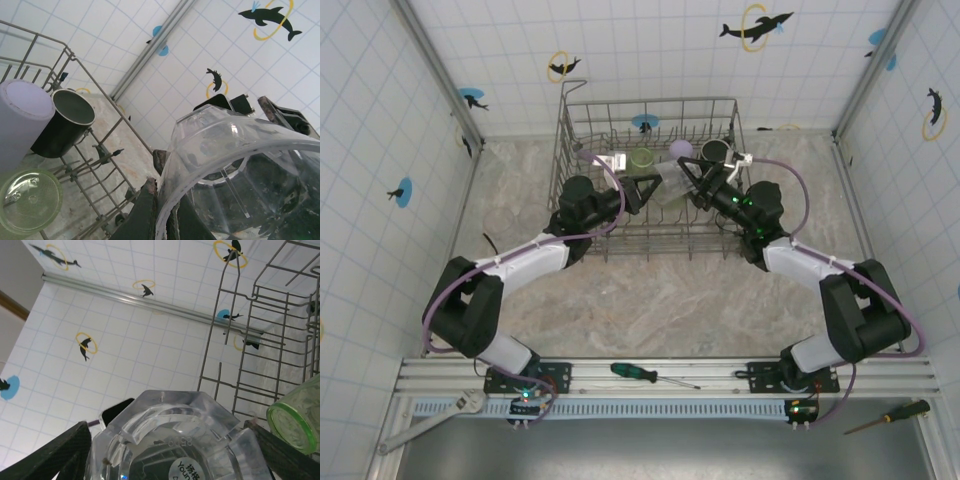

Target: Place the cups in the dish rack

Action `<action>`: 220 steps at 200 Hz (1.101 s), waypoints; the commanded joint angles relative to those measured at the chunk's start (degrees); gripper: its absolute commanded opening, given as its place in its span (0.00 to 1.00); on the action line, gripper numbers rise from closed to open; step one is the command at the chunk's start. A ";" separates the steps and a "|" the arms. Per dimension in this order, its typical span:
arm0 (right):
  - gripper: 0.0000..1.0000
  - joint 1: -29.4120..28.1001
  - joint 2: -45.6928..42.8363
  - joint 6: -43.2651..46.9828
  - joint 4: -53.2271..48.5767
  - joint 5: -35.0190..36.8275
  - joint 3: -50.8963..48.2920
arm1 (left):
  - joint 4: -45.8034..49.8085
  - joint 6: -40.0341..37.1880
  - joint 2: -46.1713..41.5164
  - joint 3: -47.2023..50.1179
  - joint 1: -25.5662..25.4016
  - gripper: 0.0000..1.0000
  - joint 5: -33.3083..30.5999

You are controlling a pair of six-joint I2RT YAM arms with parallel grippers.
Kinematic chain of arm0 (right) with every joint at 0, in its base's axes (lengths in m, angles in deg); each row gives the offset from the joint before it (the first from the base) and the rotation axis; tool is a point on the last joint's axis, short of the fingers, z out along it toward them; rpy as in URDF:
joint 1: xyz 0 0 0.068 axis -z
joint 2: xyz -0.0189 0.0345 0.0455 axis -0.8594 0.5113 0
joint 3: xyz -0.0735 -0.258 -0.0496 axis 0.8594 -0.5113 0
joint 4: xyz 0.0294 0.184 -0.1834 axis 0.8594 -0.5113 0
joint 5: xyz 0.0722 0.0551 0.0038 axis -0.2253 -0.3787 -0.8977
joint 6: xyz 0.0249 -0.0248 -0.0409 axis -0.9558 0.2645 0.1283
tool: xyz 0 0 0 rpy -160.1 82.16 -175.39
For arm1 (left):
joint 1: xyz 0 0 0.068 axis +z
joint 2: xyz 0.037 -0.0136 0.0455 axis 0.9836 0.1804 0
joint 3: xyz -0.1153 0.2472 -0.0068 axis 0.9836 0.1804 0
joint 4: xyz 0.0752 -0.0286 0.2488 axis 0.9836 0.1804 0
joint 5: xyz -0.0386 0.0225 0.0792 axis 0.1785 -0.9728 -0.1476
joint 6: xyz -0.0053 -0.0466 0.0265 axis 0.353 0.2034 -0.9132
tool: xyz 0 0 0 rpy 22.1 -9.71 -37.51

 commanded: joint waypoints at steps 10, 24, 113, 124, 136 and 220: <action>0.67 -0.52 0.48 0.50 3.64 0.29 2.13 | -2.86 1.35 1.01 -1.41 0.34 0.00 2.22; 0.55 -0.57 0.53 0.53 4.44 0.19 2.02 | -2.41 1.54 1.05 -1.41 0.34 0.00 2.39; 0.48 -0.81 -1.08 3.90 1.29 1.17 1.77 | 12.58 -5.07 -2.96 -4.67 0.30 0.34 -2.02; 0.48 -0.83 -1.41 4.53 0.56 1.25 1.80 | 14.77 -6.40 -4.13 -4.72 0.34 0.39 -3.38; 0.48 -0.91 -1.69 4.89 0.25 1.42 1.64 | 17.18 -7.79 -5.16 -4.93 0.34 0.44 -4.67; 0.46 -1.33 -1.91 11.04 -6.24 1.21 4.50 | 34.87 -12.98 -10.77 -9.95 0.34 0.78 -21.86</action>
